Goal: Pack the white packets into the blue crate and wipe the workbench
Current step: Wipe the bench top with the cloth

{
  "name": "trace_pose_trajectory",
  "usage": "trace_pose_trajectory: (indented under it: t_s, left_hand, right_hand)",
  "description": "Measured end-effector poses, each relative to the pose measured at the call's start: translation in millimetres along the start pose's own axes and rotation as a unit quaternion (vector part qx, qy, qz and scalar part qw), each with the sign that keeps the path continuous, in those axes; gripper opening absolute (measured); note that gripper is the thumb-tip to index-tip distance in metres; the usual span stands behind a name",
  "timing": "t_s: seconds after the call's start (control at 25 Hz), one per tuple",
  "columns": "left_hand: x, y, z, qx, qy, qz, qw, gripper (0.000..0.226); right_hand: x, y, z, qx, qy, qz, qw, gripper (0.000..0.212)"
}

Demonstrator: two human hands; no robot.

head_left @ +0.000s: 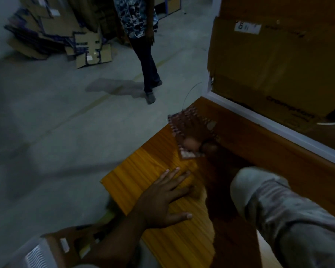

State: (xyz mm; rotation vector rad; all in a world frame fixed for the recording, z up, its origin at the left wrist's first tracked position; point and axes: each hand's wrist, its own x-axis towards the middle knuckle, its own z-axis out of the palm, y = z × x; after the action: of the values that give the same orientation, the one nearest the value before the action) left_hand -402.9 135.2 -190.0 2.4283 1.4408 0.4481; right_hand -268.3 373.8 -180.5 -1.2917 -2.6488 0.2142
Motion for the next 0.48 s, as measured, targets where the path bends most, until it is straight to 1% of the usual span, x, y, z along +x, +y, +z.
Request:
trace_pose_trajectory:
  t_s: [0.04,0.08,0.12,0.16,0.2,0.28,0.32,0.36,0.4,0.48]
  left_hand:
    - [1,-1,1,0.005,-0.004,-0.008,1.000,0.072]
    - [0,1,3,0.004,-0.008,-0.011,1.000,0.072]
    - [-3,1,4,0.008,-0.009,-0.013,1.000,0.072]
    - [-5,0,4,0.009,-0.005,-0.012,1.000,0.072]
    - [-7,-2,5,0.010,-0.002,-0.017,1.000,0.072]
    - [-9,-2,6,-0.001,0.007,-0.014,1.000,0.071]
    - [-10,-2,9,-0.008,0.015,-0.006,1.000,0.071]
    - [-10,-4,11,-0.014,0.020,-0.005,1.000,0.070]
    - [-14,-9,8,-0.016,0.027,-0.013,0.999,0.068]
    - [-26,-33,-8,0.000,0.032,-0.072,0.997,0.070]
  right_hand:
    - [-12,-5,8,-0.026,0.018,-0.061,0.998,0.062]
    - [-31,-6,14,-0.028,-0.004,-0.087,0.996,0.063]
    - [-47,3,16,-0.045,0.008,-0.071,0.996,0.065]
    - [-62,17,13,-0.061,-0.002,-0.042,0.997,0.068]
    - [-75,28,8,-0.072,-0.011,0.020,0.997,0.071]
    - [-108,29,-1,-0.032,-0.037,0.170,0.984,0.071]
    - [-125,23,-2,-0.018,-0.020,0.216,0.976,0.070]
    - [-142,13,-3,-0.010,0.000,0.239,0.971,0.069]
    - [-158,-4,0,-0.009,0.014,0.241,0.970,0.068]
    - [-184,-46,8,-0.033,0.018,0.214,0.976,0.071]
